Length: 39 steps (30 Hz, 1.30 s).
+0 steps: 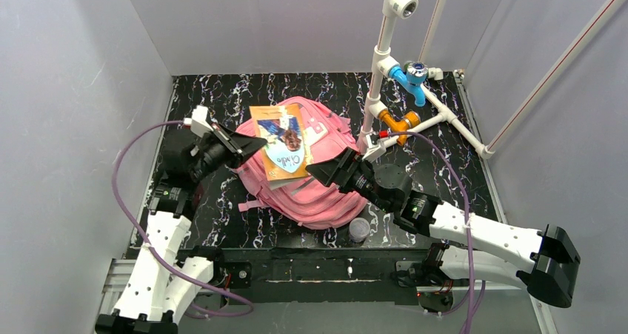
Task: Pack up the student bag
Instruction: Pick up the book from the center of the board.
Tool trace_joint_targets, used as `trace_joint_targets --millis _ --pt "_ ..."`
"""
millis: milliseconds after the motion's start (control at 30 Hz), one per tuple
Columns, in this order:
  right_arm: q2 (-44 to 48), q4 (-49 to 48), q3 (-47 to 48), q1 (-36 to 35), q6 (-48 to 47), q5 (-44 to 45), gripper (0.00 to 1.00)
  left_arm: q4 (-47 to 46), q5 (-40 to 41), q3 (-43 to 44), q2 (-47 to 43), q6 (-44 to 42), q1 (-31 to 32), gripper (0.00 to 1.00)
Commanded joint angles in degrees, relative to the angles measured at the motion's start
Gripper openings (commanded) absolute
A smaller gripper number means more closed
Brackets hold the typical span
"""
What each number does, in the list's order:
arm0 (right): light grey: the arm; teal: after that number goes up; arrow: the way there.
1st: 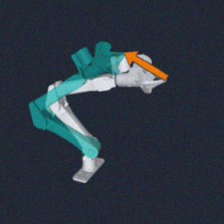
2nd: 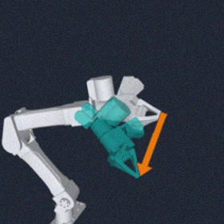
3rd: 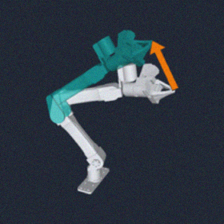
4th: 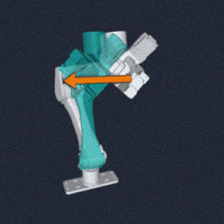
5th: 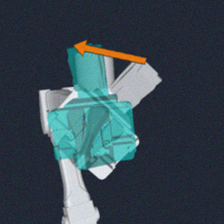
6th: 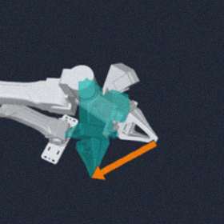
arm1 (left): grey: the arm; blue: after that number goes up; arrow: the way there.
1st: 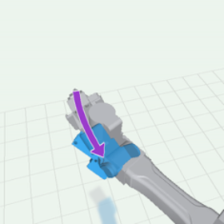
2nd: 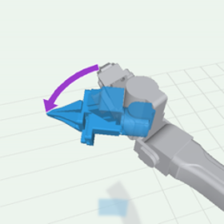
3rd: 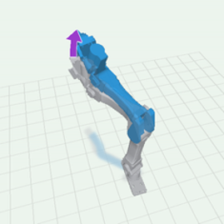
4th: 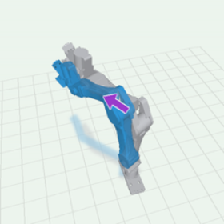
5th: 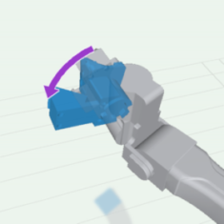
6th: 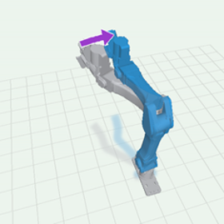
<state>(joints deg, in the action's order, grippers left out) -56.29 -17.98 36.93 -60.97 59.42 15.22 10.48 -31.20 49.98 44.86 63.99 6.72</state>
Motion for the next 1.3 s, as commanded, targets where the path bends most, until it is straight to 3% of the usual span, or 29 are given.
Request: trace_joint_targets --millis 0,100,167,400,500,533,667,733,767,800,833,967,1033,1267 --pt "0.6 -8.4 -0.1 0.1 1.3 3.2 0.98 -11.9 3.4 -3.5 -0.6 9.1 7.2 0.00" --pt "1.4 -9.0 -1.3 0.1 1.2 3.8 0.98 -12.4 5.4 -3.3 0.5 8.7 11.0 0.00" --pt "2.7 -11.6 -3.1 0.1 1.7 4.2 0.92 -12.3 7.6 -3.5 0.4 8.6 13.1 0.00" --pt "4.2 -16.2 -6.6 0.1 5.6 3.6 0.49 -12.4 16.3 -5.1 0.4 8.8 21.2 0.00" --pt "4.9 -14.8 -6.2 0.1 4.5 4.0 0.29 -11.9 15.6 -5.2 1.2 7.4 21.6 0.00" --pt "5.8 -13.4 -5.8 0.1 4.1 4.3 0.23 -9.2 15.2 -4.7 1.3 6.0 21.6 0.08" --pt "9.9 -4.4 -4.1 0.1 1.6 4.0 0.03 5.4 17.7 -2.6 -1.7 -4.1 21.6 0.63" --pt "11.9 0.2 -2.7 0.1 -0.4 3.7 0.01 10.3 19.5 -2.6 -4.2 -8.5 21.6 0.82" --pt "12.6 2.8 -1.6 0.1 -2.4 2.8 0.01 12.0 19.4 -2.1 -5.2 -11.0 21.5 0.86" --pt "12.7 5.7 0.0 0.1 -5.0 1.1 0.01 13.5 18.6 -1.1 -5.9 -14.3 21.5 0.87" --pt "10.9 18.4 7.5 0.1 -14.0 -4.1 0.01 18.2 13.9 4.9 -6.2 -24.4 21.5 0.90" --pt "5.5 38.5 15.3 0.1 -27.9 -14.5 0.01 22.6 10.1 11.9 -6.5 -41.3 21.5 0.92" --pt "4.5 44.0 16.7 0.1 -33.7 -20.7 0.01 22.6 7.4 13.2 -6.2 -46.9 21.5 0.95" --pt "6.5 40.1 15.6 0.1 -39.5 -44.9 0.01 23.5 -12.7 15.3 6.0 -51.7 21.6 0.98"
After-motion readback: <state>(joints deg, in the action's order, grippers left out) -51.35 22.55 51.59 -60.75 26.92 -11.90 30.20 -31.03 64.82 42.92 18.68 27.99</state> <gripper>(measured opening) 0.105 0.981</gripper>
